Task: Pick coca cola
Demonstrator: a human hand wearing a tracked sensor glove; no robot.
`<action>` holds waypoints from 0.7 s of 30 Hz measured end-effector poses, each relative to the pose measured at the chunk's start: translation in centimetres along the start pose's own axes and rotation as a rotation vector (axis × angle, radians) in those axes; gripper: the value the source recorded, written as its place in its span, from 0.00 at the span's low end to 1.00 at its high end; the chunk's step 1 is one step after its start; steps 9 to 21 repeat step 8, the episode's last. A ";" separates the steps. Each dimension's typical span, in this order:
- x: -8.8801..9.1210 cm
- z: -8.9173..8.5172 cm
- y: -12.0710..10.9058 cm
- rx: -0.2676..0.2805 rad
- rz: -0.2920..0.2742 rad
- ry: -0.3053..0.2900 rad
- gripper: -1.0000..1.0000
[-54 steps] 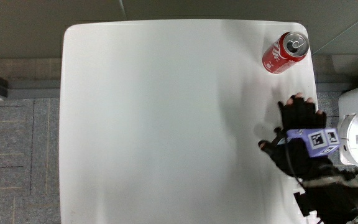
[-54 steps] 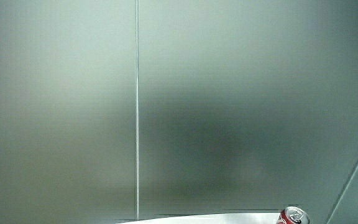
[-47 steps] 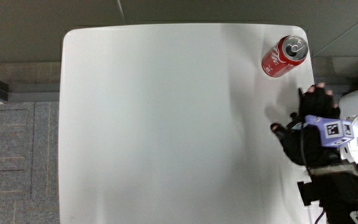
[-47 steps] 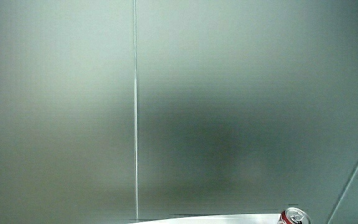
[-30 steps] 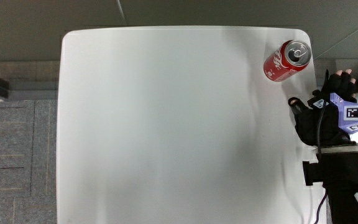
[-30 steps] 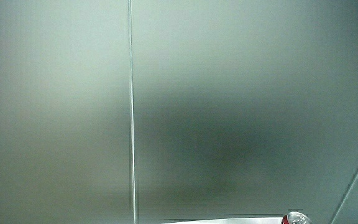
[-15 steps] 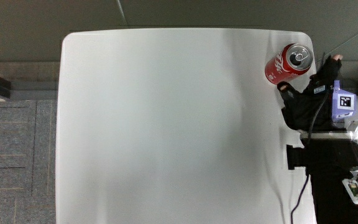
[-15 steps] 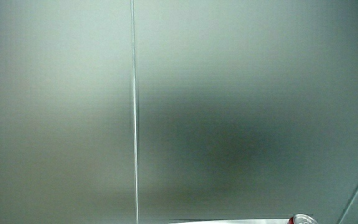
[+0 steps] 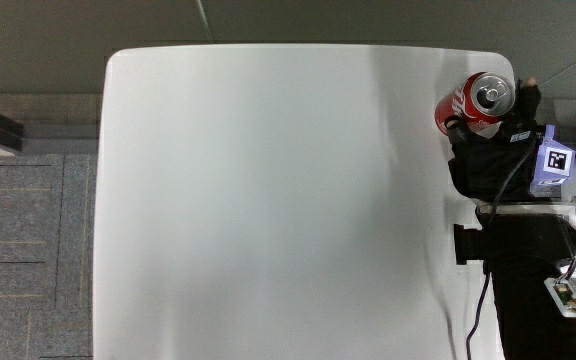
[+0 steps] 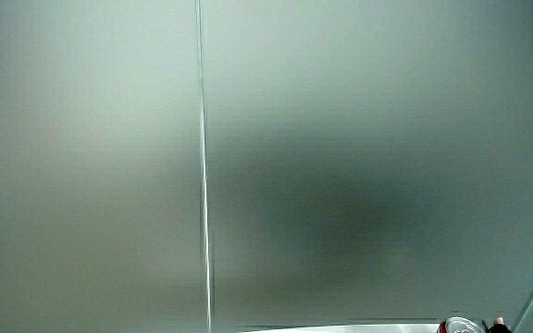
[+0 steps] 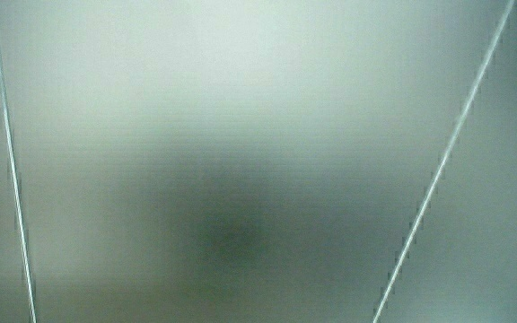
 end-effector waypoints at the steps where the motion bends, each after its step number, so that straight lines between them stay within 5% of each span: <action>1: -0.2 0.0 0.0 -0.006 0.008 0.013 0.94; 8: -1.6 0.1 -0.5 0.000 0.062 0.051 1.00; 21: -1.6 0.1 -0.5 0.000 0.062 0.051 1.00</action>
